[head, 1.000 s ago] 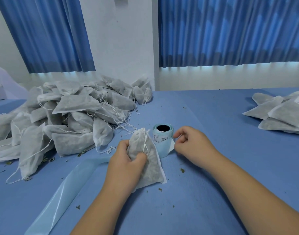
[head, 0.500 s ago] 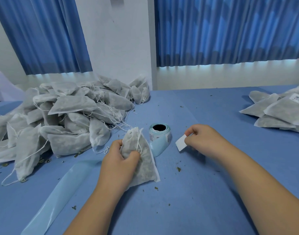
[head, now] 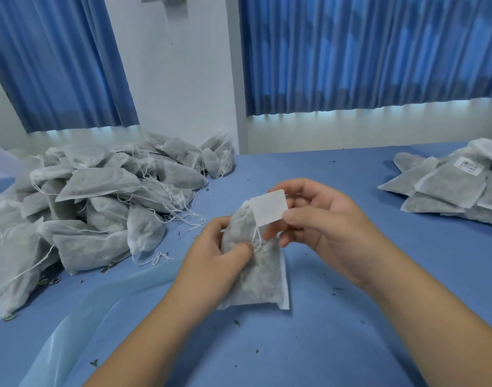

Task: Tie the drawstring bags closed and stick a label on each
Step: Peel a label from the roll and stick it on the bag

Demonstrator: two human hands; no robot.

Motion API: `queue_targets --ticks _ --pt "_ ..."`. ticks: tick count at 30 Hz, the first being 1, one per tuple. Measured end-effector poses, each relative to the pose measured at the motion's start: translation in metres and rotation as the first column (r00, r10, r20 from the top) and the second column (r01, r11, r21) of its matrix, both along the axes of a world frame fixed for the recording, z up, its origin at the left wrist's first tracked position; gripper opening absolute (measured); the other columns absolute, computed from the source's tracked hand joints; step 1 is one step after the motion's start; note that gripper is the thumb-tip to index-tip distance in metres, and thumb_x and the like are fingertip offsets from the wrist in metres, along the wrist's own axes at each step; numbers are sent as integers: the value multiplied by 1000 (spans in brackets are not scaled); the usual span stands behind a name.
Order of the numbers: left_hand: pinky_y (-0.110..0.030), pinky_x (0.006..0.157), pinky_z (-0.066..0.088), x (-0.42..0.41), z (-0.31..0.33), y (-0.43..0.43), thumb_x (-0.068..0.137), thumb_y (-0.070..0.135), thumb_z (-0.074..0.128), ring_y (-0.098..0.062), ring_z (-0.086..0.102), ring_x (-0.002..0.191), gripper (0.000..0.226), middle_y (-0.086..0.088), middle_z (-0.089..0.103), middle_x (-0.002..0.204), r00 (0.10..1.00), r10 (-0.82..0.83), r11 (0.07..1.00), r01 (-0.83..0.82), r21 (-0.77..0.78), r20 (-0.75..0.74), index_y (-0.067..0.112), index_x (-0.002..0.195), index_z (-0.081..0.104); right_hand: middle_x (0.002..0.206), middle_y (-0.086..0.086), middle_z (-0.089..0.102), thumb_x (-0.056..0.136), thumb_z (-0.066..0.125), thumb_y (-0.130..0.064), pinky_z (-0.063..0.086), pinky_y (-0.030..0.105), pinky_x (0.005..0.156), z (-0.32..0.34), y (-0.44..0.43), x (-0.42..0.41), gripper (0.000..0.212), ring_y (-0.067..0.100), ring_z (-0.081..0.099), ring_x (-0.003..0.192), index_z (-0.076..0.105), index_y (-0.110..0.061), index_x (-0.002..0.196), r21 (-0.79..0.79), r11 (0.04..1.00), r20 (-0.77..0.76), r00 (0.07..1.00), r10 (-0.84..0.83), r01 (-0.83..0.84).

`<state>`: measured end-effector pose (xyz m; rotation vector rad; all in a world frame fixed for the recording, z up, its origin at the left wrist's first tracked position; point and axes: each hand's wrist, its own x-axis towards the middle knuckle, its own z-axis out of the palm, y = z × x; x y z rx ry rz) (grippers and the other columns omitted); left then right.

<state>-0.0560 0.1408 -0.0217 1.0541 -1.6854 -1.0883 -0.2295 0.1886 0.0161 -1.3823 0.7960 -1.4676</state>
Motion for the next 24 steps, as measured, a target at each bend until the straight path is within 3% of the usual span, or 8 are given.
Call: queue_targets --ticks 2,5,8,12,16,19,24 --pt "-25 70 54 -14 6 -5 64 33 58 -6 69 77 37 12 74 85 997 -68 996 66 52 34 33 101 62 82 7 71 74 58 -5 51 26 59 0 -1 -8 25 26 71 72 62 -7 99 -45 988 -61 987 -148 146" --pt "-37 79 55 -38 12 -14 62 36 62 -17 72 84 44 3 76 92 980 -187 975 176 133 72 29 105 66 82 5 72 83 61 6 53 26 61 -8 -2 -23 18 20 72 69 64 -9 90 -133 908 -126 902 -414 398" --pt "-32 72 55 -62 13 -22 60 34 63 -16 71 76 44 1 75 88 954 -279 946 254 202 109 26 103 69 83 1 72 89 57 6 56 27 66 -22 0 -36 24 17 72 70 66 -17 87 -169 821 -157 807 -569 546" --pt "-28 66 50 -81 4 -29 57 34 63 -16 69 70 43 0 74 81 939 -334 910 300 286 78 23 97 73 86 -8 70 83 62 -14 57 30 70 -32 -2 -41 22 21 69 76 67 -35 83 -205 786 -251 745 -618 583" --pt "-25 62 48 -80 -7 -35 63 23 59 -15 64 65 22 0 70 73 943 -331 885 321 338 -29 27 77 76 86 -11 68 84 61 -2 52 23 69 -35 -7 -40 33 16 67 80 64 -35 86 -249 756 -360 667 -652 605" --pt "-24 61 52 -75 -11 -39 65 22 59 -16 68 71 30 -4 74 82 934 -348 865 355 356 -85 24 88 78 87 -14 68 82 61 -2 50 19 66 -34 -5 -41 31 6 66 81 65 -31 88 -347 718 -448 566 -692 604" --pt "-26 63 53 -70 -11 -41 65 23 61 -16 71 76 44 -4 76 90 922 -375 851 384 358 -97 21 108 71 86 -14 67 83 62 -3 49 17 66 -37 -6 -42 25 4 65 80 67 -27 91 -392 683 -455 515 -727 617"
